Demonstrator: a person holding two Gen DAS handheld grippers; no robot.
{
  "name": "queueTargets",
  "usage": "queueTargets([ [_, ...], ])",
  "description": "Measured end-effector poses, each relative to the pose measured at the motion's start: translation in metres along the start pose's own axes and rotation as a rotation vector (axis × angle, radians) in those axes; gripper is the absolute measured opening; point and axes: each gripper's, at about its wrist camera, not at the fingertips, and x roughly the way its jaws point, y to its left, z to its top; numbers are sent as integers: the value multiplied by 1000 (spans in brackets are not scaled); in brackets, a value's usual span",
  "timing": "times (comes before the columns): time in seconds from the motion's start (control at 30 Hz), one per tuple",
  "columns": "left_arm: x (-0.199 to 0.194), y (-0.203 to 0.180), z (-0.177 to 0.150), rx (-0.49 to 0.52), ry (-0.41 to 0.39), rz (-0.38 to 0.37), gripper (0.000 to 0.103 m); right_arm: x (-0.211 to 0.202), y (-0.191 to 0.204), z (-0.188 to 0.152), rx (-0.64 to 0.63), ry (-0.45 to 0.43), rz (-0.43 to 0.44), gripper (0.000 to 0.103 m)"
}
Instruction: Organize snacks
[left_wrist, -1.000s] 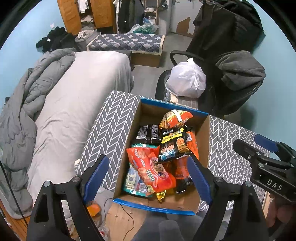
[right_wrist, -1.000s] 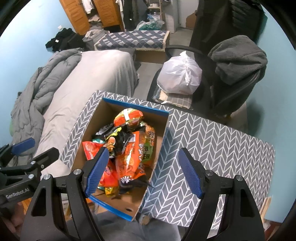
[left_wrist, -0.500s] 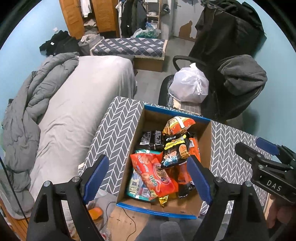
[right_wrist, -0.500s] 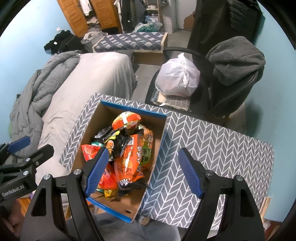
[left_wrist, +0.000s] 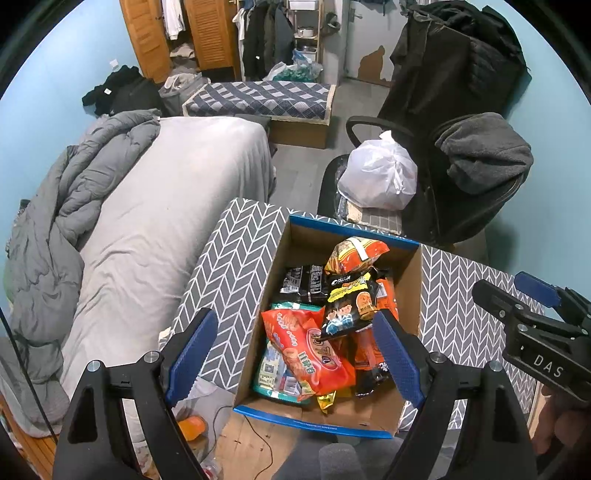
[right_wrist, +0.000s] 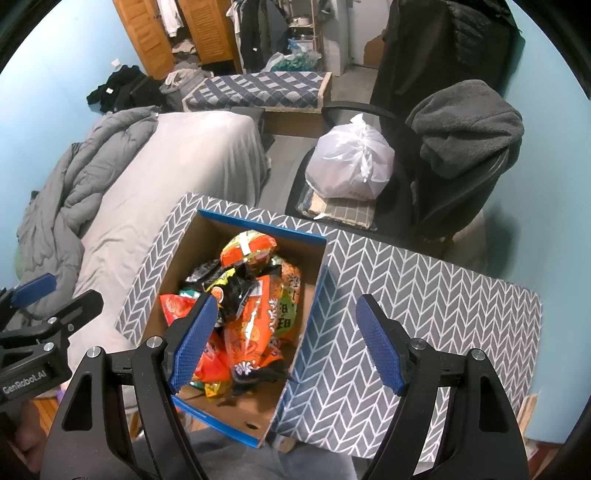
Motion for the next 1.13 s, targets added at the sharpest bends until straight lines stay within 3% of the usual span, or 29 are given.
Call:
queueTargets([
  [1.13, -2, 0, -2, -23, 9, 13, 87, -5, 0, -3, 1, -6, -1, 78],
])
